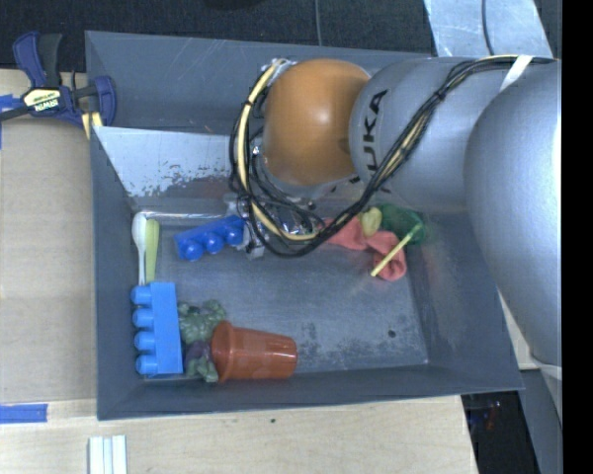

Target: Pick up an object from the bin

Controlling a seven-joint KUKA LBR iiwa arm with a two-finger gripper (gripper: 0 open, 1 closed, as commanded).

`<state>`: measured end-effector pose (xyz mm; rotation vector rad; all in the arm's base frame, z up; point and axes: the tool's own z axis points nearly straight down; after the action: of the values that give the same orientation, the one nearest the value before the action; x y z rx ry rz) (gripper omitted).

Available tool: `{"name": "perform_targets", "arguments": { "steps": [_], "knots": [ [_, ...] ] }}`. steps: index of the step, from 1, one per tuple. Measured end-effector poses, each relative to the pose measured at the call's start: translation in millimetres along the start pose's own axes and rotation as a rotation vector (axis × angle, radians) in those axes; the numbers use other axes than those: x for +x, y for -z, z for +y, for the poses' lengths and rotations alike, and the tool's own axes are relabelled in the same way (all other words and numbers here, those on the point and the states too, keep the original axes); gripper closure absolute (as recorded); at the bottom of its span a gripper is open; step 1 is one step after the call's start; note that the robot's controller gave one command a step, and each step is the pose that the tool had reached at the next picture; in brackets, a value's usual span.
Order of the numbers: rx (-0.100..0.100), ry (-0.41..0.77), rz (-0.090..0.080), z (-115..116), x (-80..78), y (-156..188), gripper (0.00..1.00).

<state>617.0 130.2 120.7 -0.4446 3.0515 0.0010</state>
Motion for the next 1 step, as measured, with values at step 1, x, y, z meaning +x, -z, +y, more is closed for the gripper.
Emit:
{"name": "perform_targets", "arguments": {
  "steps": [1],
  "knots": [
    [-0.003,0.03,0.024,3.6,7.2,0.6,1.0]
  ]
}}
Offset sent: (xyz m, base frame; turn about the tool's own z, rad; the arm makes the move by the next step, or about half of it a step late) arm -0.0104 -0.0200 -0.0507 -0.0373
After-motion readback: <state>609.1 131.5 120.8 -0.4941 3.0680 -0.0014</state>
